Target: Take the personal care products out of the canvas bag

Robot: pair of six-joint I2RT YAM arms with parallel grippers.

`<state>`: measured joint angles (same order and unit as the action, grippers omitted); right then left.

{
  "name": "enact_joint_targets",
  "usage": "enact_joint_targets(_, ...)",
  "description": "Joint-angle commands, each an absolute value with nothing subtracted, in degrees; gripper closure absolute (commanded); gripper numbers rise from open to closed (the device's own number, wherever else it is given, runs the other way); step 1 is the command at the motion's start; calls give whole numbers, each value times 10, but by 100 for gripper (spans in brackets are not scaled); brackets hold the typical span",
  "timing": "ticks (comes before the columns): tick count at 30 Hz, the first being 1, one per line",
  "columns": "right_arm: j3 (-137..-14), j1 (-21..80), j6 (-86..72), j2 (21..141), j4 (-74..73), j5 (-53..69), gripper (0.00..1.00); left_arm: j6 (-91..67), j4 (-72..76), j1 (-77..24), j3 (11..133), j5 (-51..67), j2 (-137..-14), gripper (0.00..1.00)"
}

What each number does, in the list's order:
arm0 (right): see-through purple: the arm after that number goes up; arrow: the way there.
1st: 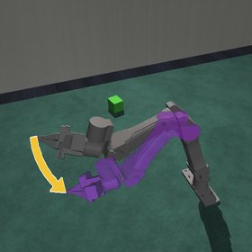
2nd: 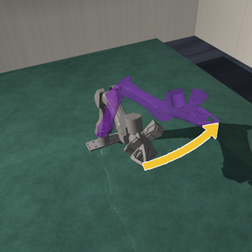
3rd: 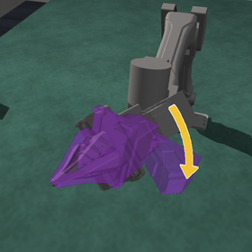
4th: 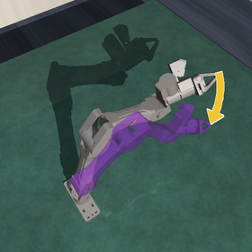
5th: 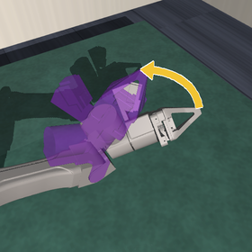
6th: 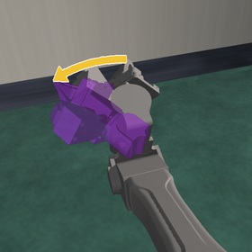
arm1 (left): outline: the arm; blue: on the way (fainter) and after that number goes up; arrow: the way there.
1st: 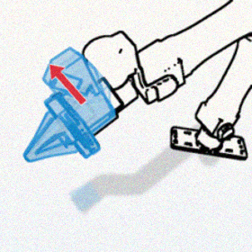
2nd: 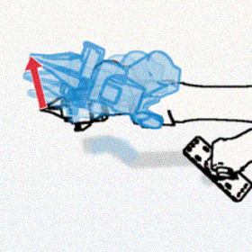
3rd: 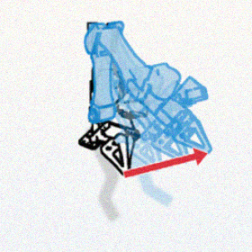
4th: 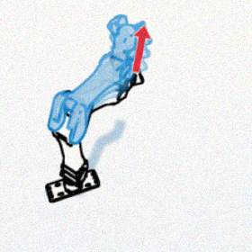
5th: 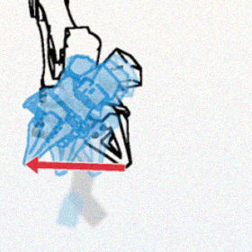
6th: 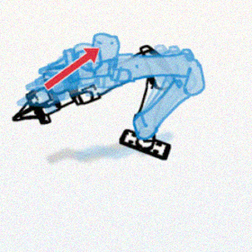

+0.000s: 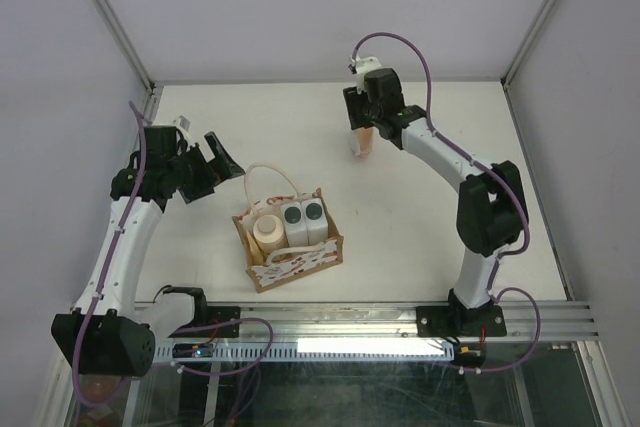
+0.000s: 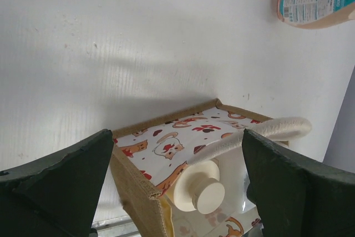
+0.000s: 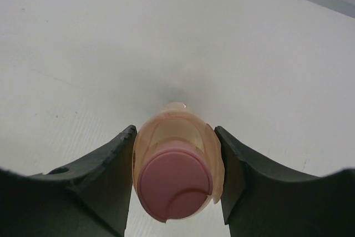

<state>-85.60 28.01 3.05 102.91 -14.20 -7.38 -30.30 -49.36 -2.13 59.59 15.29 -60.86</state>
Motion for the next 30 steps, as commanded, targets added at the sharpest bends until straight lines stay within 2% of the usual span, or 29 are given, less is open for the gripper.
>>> enact_joint_targets(1, -950, 276, 24, 1045, -23, -115, 100, -259, -498, -15, 623, 139, -621, 1)
enact_joint_targets(7, -967, 277, 7, 1073, -35, -156, 100, -233, -497, -15, 639, 135, -646, 1)
enact_joint_targets(15, -958, 277, 2, 1088, -40, -147, 99, -214, -498, -15, 655, 137, -661, 1)
enact_joint_targets(19, -958, 278, -6, 1089, -51, -155, 40, -214, -498, -15, 659, 138, -663, 1)
enact_joint_targets(21, -963, 277, -7, 1090, -60, -155, 25, -214, -498, -15, 661, 136, -662, 1)
enact_joint_targets(23, -977, 277, -9, 1091, -78, -150, 15, -214, -498, -15, 662, 136, -660, 1)
enact_joint_targets(24, -987, 278, -11, 1093, -92, -144, 5, -214, -498, -15, 664, 136, -660, 1)
enact_joint_targets(25, -1003, 278, -15, 1094, -110, -140, 1, -214, -498, -15, 665, 136, -660, 1)
enact_joint_targets(28, -1041, 279, -31, 1083, -175, -139, 0, -222, -497, -16, 668, 147, -663, 1)
enact_joint_targets(30, -1023, 283, -40, 1051, -193, -133, 0, -232, -490, -17, 664, 162, -664, 1)
